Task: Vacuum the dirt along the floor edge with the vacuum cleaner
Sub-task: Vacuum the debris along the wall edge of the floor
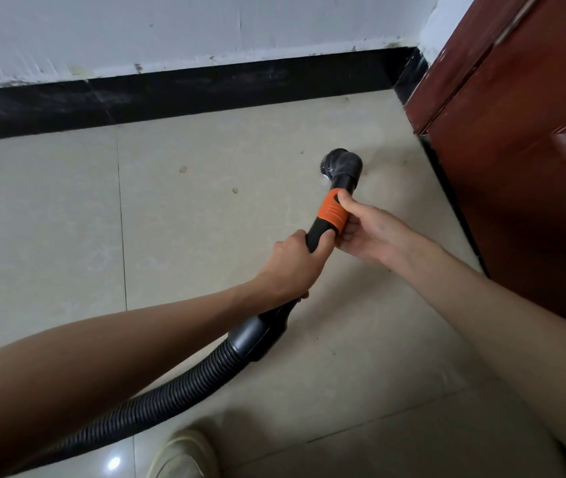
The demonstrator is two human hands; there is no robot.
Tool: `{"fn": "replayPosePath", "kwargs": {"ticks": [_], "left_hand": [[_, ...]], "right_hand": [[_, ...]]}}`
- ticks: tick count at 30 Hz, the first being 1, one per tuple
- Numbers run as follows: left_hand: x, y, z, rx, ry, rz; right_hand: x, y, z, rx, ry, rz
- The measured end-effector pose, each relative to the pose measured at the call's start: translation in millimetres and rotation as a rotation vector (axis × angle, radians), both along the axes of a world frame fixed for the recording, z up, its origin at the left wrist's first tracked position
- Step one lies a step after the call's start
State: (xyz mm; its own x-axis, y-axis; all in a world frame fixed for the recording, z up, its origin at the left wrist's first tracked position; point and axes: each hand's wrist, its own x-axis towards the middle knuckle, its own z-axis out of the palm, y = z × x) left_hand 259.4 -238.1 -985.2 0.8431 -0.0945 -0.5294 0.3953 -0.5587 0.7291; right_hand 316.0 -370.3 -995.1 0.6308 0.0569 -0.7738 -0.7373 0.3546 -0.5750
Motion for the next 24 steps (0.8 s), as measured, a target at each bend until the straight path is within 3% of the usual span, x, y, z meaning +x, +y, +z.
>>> {"fn": "replayPosePath", "kwargs": {"ticks": [11, 24], "left_hand": [[25.9, 29.1, -4.2, -0.003, -0.016, 0.098], [85.3, 36.2, -11.9, -0.026, -0.056, 0.064]], "right_hand": [[31.9, 37.9, -11.0, 0.009, -0.041, 0.014], [80.3, 48.1, -6.9, -0.043, -0.079, -0.049]]}}
